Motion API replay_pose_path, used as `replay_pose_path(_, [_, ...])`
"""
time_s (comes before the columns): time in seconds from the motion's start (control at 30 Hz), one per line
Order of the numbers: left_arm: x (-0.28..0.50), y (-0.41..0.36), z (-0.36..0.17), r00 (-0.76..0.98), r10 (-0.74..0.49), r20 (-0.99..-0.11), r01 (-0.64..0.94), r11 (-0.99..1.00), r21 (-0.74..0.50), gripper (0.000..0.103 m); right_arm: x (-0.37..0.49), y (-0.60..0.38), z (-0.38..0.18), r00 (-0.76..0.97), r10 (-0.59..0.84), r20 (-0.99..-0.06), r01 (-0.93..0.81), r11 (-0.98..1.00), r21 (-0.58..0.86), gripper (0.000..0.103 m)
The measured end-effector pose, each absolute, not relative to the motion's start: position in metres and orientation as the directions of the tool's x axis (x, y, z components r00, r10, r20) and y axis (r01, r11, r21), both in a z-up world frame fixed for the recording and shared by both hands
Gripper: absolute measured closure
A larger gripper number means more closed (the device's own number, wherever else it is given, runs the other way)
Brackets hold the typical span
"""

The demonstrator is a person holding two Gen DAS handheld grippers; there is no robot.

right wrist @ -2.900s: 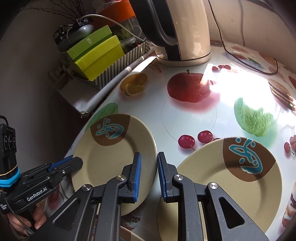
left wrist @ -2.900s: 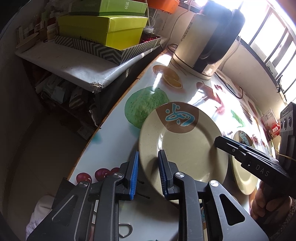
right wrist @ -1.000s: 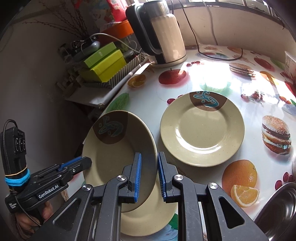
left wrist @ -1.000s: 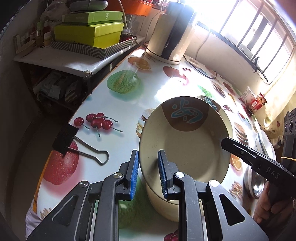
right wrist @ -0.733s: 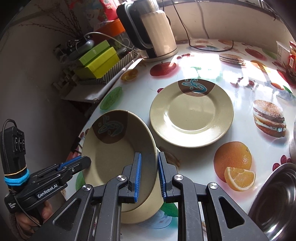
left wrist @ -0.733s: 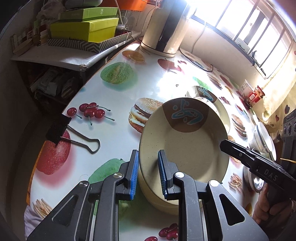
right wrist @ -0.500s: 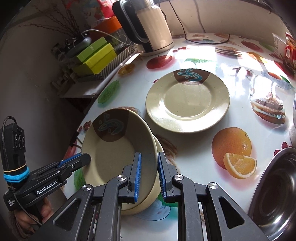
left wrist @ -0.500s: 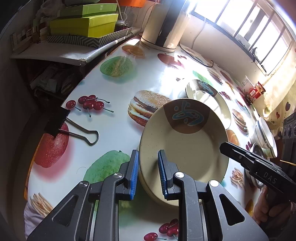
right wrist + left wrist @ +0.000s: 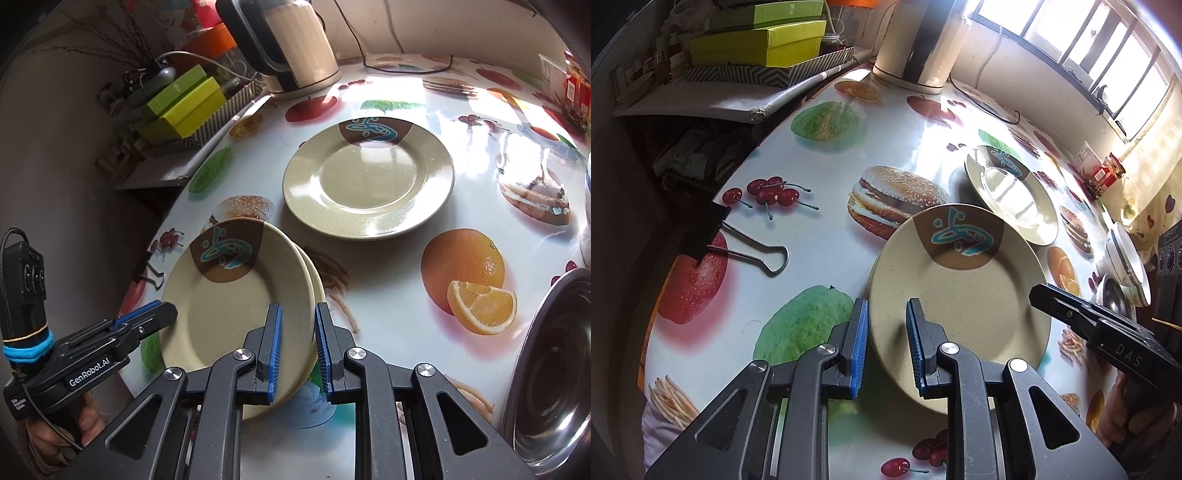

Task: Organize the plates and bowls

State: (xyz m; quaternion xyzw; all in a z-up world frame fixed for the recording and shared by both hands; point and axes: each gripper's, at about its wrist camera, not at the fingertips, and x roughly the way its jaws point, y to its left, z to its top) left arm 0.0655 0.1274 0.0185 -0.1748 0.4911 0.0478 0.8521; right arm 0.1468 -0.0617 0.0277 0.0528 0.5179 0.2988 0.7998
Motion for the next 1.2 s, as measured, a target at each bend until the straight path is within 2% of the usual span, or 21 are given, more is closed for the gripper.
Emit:
replay_pose_path(0.63, [0.067,0.125,0.020,0.515,-0.071,-0.854,-0.255,0.939,-0.232,0.081,0.146,-0.062,0.024,0.295,0.518,-0.803,-0.422,0.824,0.377,0.082])
replay_pose_path(0.8, [0.069,0.127,0.024,0.524,-0.070,-0.849,-0.261,0.936,-0.238,0.078,0.148,-0.065,0.027,0.302,0.516,-0.801,-0.418,0.827,0.376,0.069])
replay_pose_path(0.87, [0.070,0.128,0.027,0.530,-0.065,-0.845,-0.266,0.934,-0.238,0.067,0.150,-0.069,0.029,0.312,0.521,-0.795,-0.411,0.828,0.381,0.065])
replay_pose_path(0.9, [0.071,0.129,0.029,0.532,-0.068,-0.844,-0.265,0.933,-0.243,0.065,0.151,-0.070,0.030,0.316,0.519,-0.794,-0.408,0.830,0.380,0.064])
replay_pose_path(1.2, [0.098,0.124,0.048,0.559,-0.089,-0.824,-0.232,0.938,-0.259,0.065,0.169,-0.091,0.051,0.384,0.497,-0.778,-0.381,0.853,0.357,0.060])
